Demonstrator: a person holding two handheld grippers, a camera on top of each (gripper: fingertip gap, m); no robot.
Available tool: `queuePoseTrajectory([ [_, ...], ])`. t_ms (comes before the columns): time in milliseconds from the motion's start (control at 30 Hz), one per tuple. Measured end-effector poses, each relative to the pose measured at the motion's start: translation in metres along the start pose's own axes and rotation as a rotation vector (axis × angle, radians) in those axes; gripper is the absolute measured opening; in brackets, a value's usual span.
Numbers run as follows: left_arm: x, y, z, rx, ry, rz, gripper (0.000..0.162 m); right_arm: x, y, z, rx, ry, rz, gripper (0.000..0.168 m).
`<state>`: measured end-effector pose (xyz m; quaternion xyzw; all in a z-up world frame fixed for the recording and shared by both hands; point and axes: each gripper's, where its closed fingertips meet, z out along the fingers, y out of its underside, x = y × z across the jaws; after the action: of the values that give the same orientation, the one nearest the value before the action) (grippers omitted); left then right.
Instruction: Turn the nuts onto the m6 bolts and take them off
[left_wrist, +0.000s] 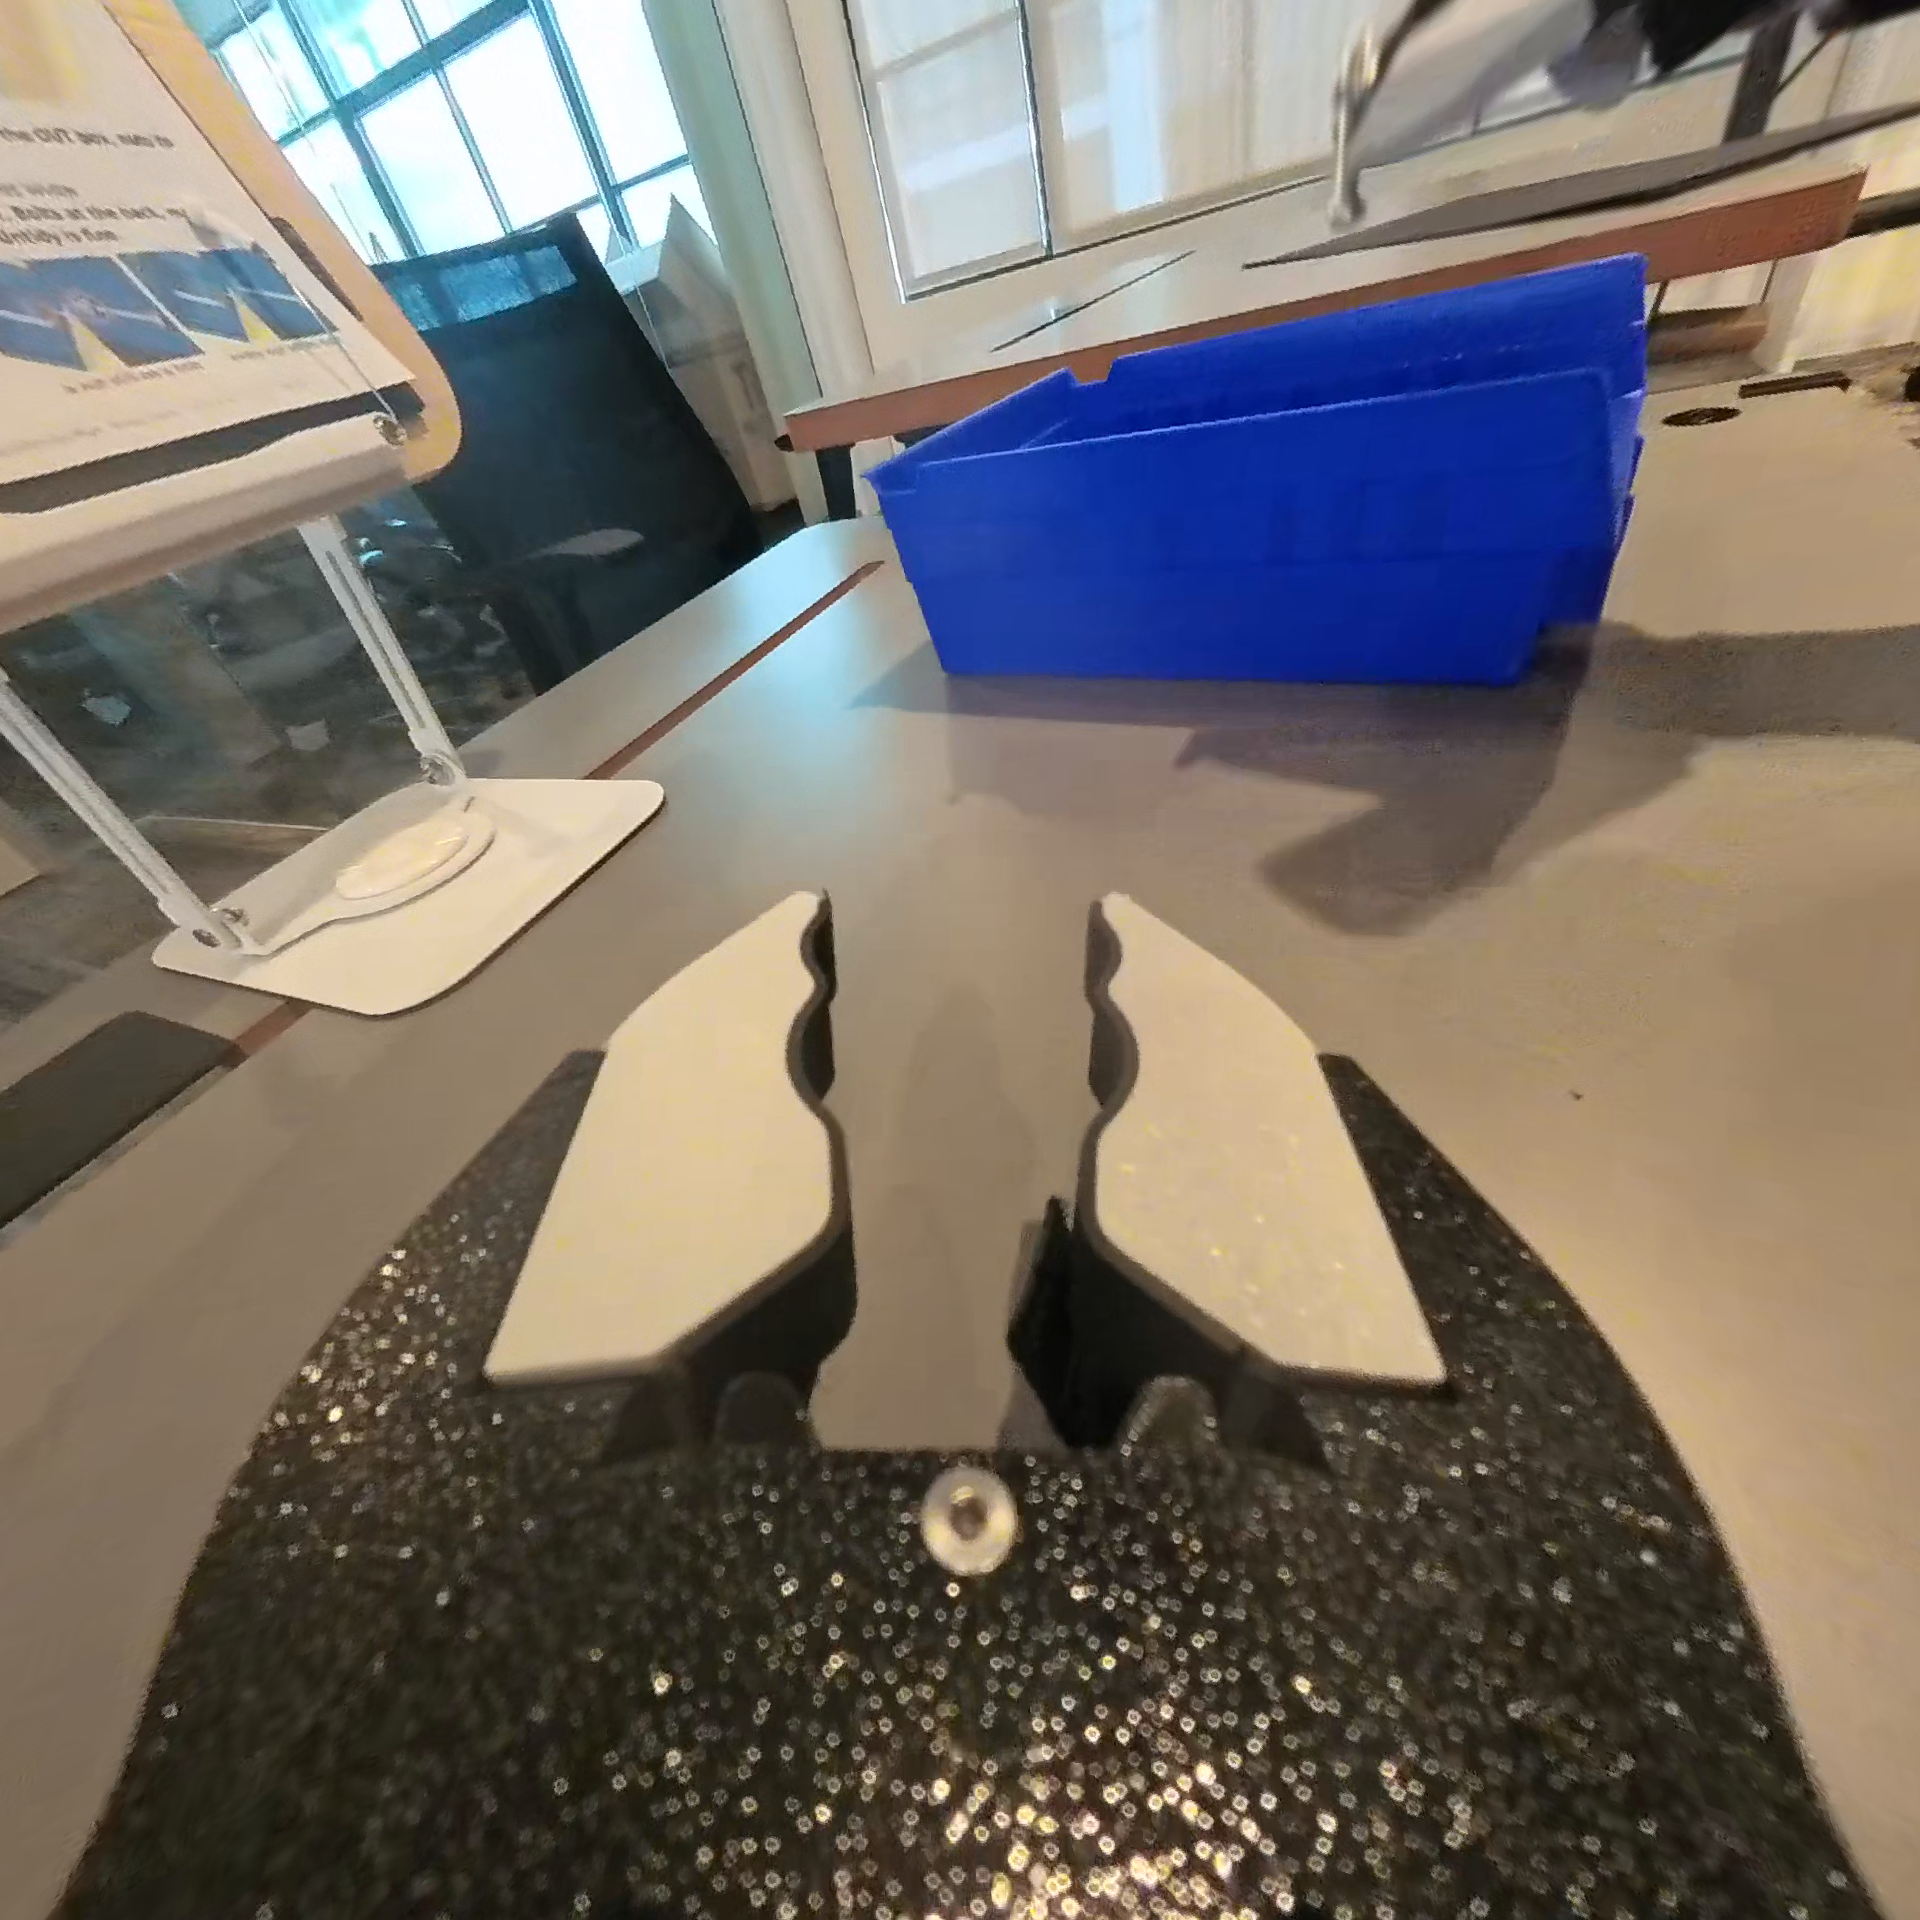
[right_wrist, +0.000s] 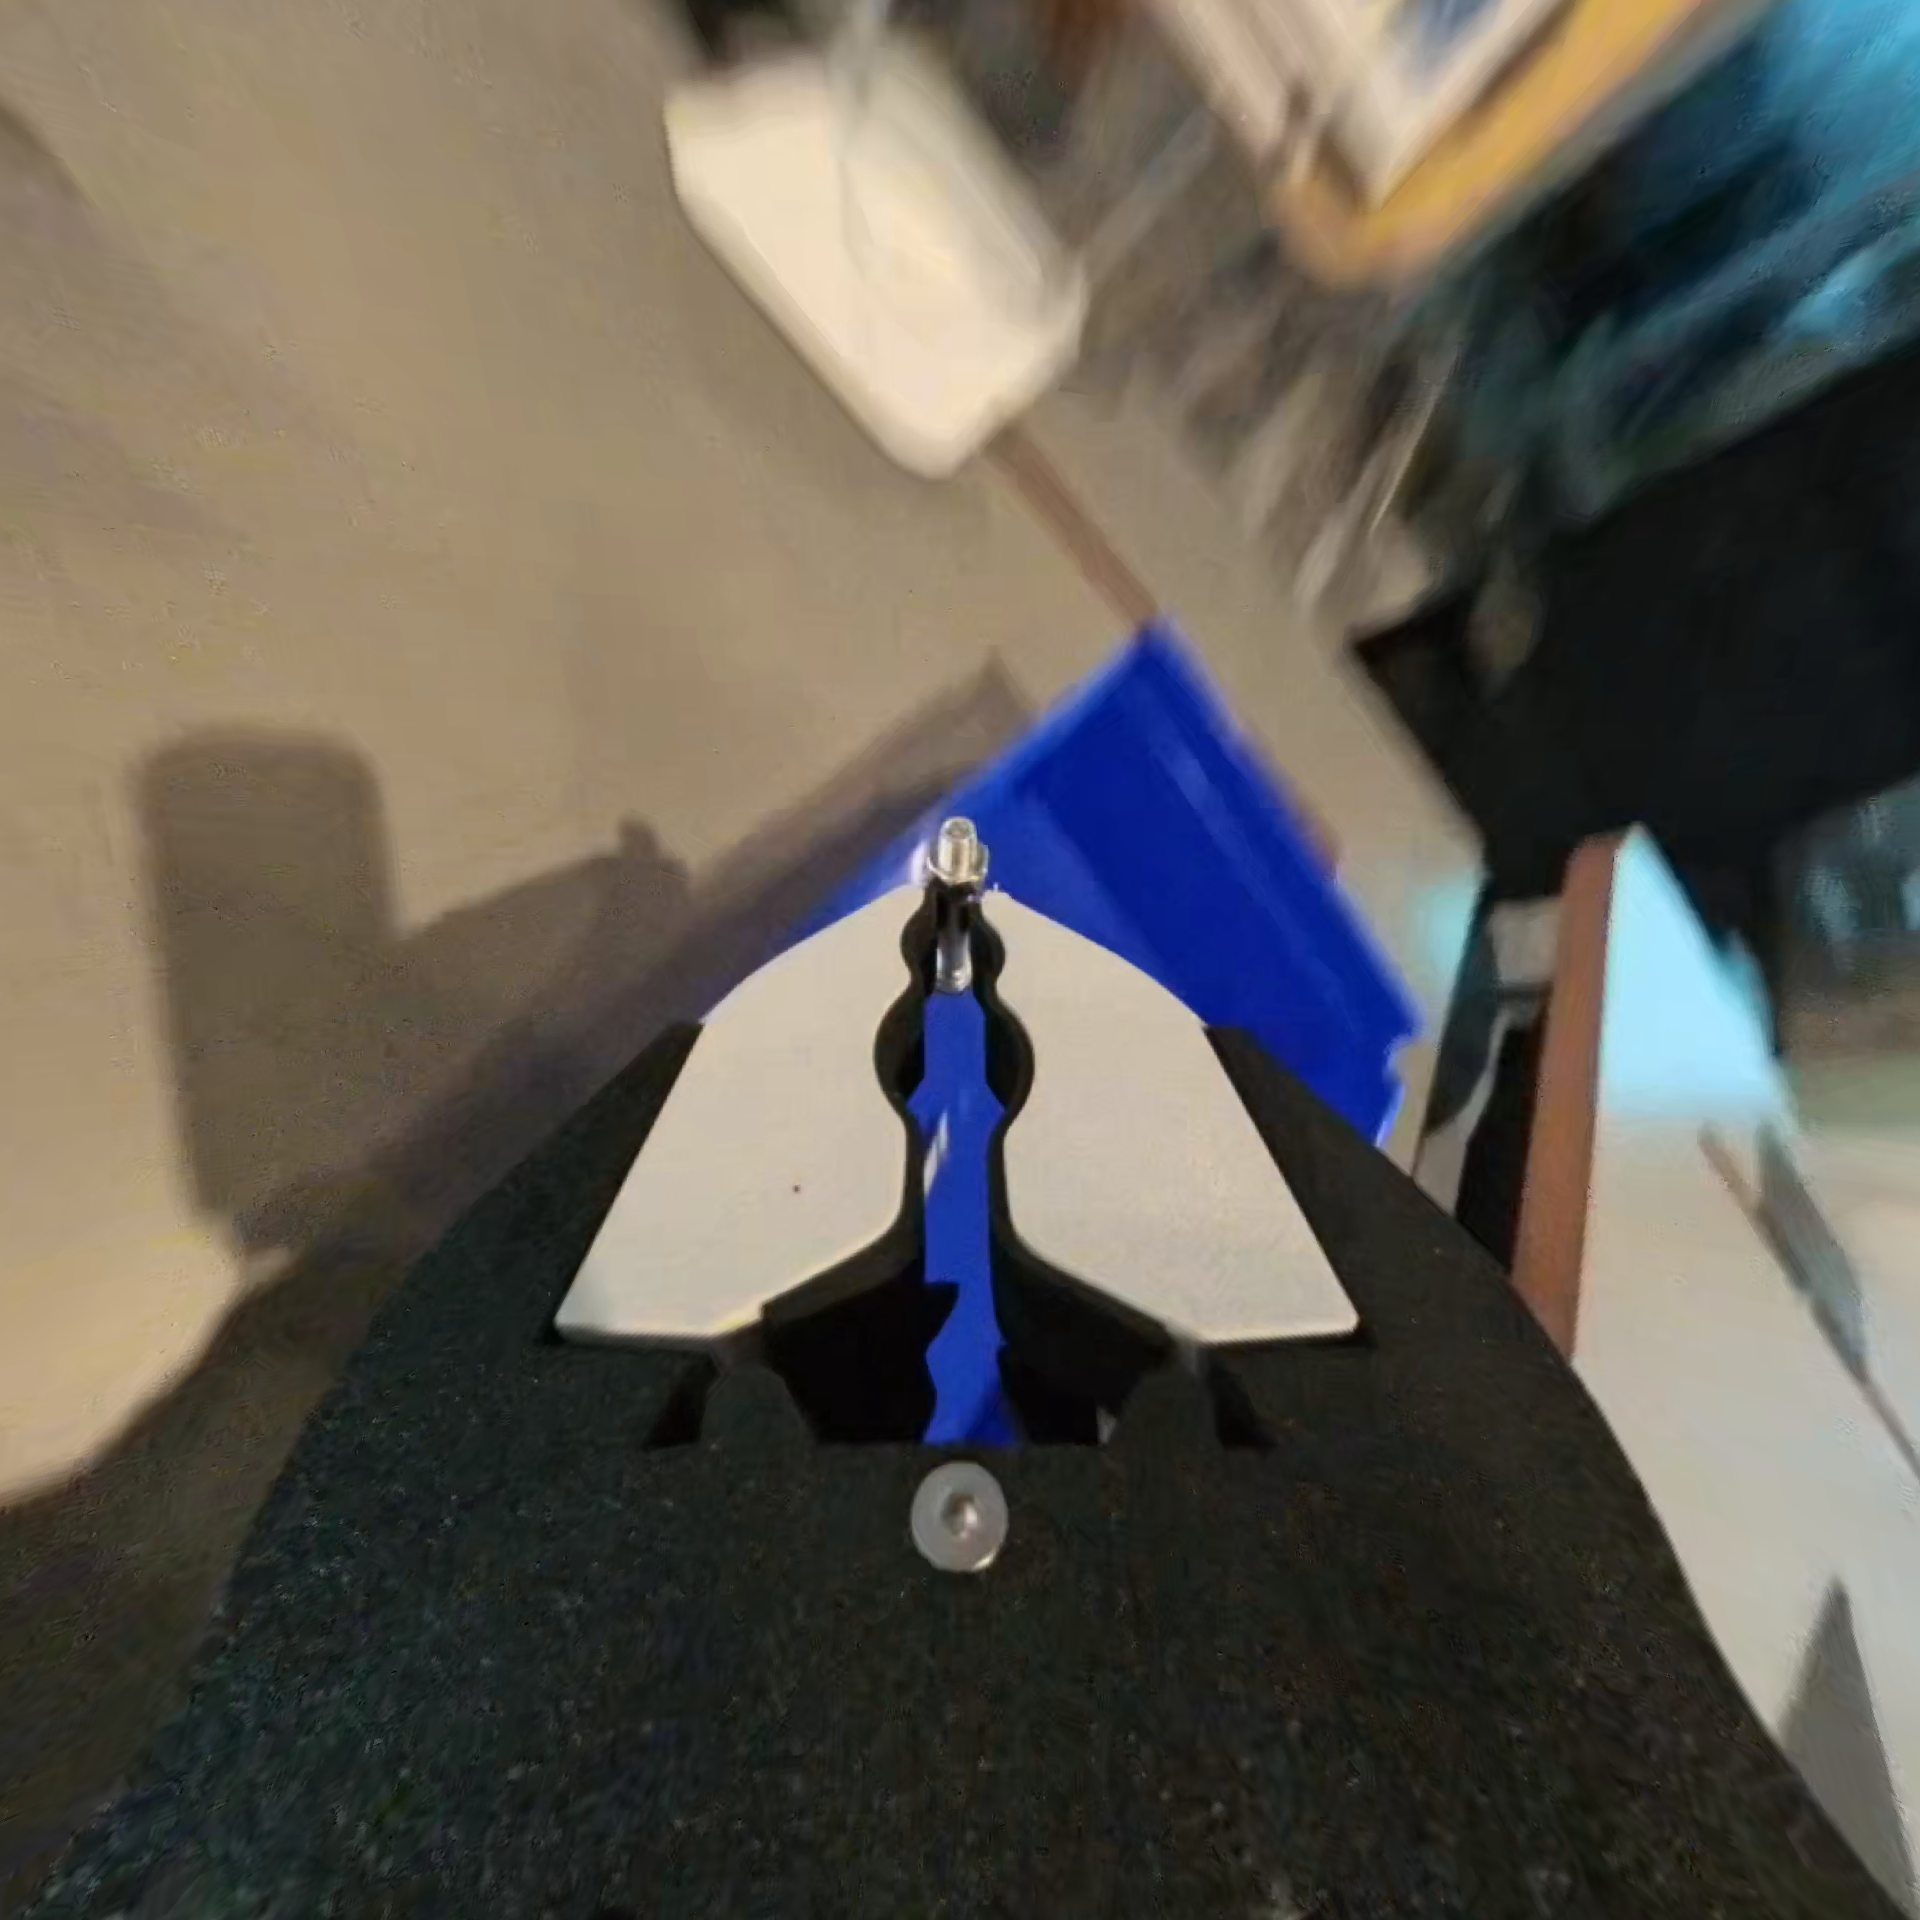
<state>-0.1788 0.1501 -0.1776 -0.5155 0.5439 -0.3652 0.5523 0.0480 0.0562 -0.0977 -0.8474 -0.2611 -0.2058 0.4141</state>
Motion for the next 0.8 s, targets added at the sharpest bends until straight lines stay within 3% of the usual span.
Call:
queuePoseTrajectory([
  [100,0.002,0.001,0.001,-0.010,-0.005,0.028,0.044,-0.013,0.078,0.021,-0.378,-0.275,0.030,0.005],
  [200,0.003,0.002,0.002,-0.020,-0.006,0.045,0.042,-0.034,0.131,0.032,-0.636,-0.457,0.007,0.006],
  [367,0.002,0.002,0.001,-0.016,-0.016,0.039,0.041,-0.052,0.149,0.046,-0.711,-0.549,0.101,0.014],
  [467,0.000,0.002,0.001,-0.012,-0.019,0.033,0.041,-0.039,0.142,0.043,-0.653,-0.483,0.108,0.023],
  [567,0.000,0.002,0.002,-0.017,-0.026,0.035,0.040,-0.006,0.097,0.023,-0.450,-0.295,0.223,0.009],
  [667,-0.001,0.004,0.003,-0.029,-0.033,0.047,0.037,-0.012,-0.002,-0.011,-0.004,-0.284,0.263,0.005],
  [767,-0.003,0.005,0.004,-0.043,-0.052,0.054,0.035,-0.036,-0.088,-0.026,0.368,-0.228,0.263,0.027],
  [800,-0.006,0.007,0.004,-0.054,-0.074,0.056,0.031,-0.045,-0.105,-0.023,0.435,-0.212,0.289,0.026],
])
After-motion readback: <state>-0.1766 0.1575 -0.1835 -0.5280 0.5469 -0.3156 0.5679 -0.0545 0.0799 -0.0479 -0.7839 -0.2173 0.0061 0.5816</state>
